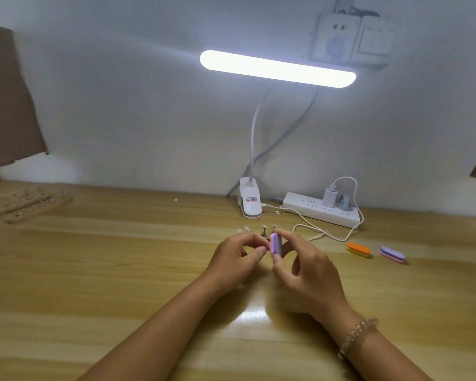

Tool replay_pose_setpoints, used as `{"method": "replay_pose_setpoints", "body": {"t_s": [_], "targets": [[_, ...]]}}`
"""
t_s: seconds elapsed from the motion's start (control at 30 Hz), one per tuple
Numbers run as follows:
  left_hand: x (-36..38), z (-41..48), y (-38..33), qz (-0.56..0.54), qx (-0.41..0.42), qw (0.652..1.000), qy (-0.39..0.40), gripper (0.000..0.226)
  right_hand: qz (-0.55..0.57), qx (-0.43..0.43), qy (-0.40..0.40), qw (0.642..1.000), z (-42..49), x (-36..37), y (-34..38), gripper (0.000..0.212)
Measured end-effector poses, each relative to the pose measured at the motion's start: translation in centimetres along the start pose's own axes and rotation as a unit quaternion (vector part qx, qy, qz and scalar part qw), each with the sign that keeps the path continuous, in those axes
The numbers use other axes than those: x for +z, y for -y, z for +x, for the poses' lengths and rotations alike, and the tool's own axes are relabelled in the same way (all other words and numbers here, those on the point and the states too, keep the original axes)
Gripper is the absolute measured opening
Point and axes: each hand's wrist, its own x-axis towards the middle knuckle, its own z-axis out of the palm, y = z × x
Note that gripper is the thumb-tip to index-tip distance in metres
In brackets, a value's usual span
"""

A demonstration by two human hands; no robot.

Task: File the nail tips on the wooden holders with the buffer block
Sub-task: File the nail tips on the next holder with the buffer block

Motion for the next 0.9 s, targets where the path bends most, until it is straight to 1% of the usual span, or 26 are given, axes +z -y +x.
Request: {"method": "replay_pose_setpoints", "body": {"t_s": [0.03, 0.1, 0.17, 0.23, 0.3, 0.33, 0.4, 0.47, 0.53, 0.63, 0.7, 0.77, 0.83, 0.9], "targets": [[0.0, 0.0, 0.0, 0.002, -0.001, 1.0, 0.001, 0.021, -0.007, -0.003, 0.016, 1.0, -0.1, 0.1, 0.2, 0.044], [0.0, 0.0, 0.0, -0.006, -0.002, 1.0, -0.002, 0.023, -0.023, 0.022, 0.029, 0.999, 0.2, 0.2, -0.3, 0.04], [0.0, -0.1, -0.1, -0.009, -0.002, 1.0, -0.005, 0.022, -0.014, 0.047, 0.006, 0.999, 0.6, -0.1, -0.7, 0.037], [0.0, -0.1, -0.2, -0.007, -0.002, 1.0, -0.003, 0.02, -0.002, 0.028, -0.023, 0.999, 0.4, -0.1, -0.5, 0.039], [0.0, -0.1, -0.1, 0.002, -0.001, 1.0, 0.001, 0.02, -0.008, -0.003, -0.003, 1.0, 0.0, 0.1, 0.0, 0.043], [0.0, -0.1, -0.1, 0.005, -0.001, 1.0, 0.001, 0.021, -0.015, -0.005, 0.014, 1.0, -0.2, 0.2, 0.2, 0.044], [0.0, -0.2, -0.1, -0.001, -0.002, 1.0, -0.006, 0.02, -0.028, 0.018, 0.029, 0.999, 0.1, 0.2, -0.2, 0.041], [0.0, -0.2, -0.2, -0.005, 0.0, 1.0, -0.003, 0.017, -0.02, 0.045, 0.008, 0.999, 0.4, 0.0, -0.6, 0.038], [0.0, -0.2, -0.2, -0.002, -0.001, 1.0, 0.004, 0.014, -0.012, 0.027, -0.023, 0.999, 0.3, 0.0, -0.5, 0.04], [-0.1, -0.2, -0.2, 0.008, 0.0, 1.0, 0.006, 0.018, -0.024, -0.005, 0.017, 1.0, -0.1, 0.2, 0.2, 0.045], [-0.1, -0.3, -0.4, 0.007, 0.006, 1.0, 0.002, 0.018, -0.032, 0.017, 0.026, 0.999, 0.2, 0.2, -0.1, 0.041], [-0.1, -0.3, -0.6, 0.005, 0.006, 1.0, 0.002, 0.017, -0.025, 0.035, 0.002, 0.999, 0.4, 0.0, -0.4, 0.038], [-0.1, -0.3, -0.6, 0.007, 0.002, 1.0, 0.004, 0.016, -0.023, 0.016, -0.023, 0.999, 0.2, -0.1, -0.2, 0.042], [-0.1, -0.3, -0.6, 0.014, 0.003, 1.0, 0.006, 0.023, -0.03, -0.016, -0.002, 0.999, -0.2, 0.1, 0.3, 0.047]]}}
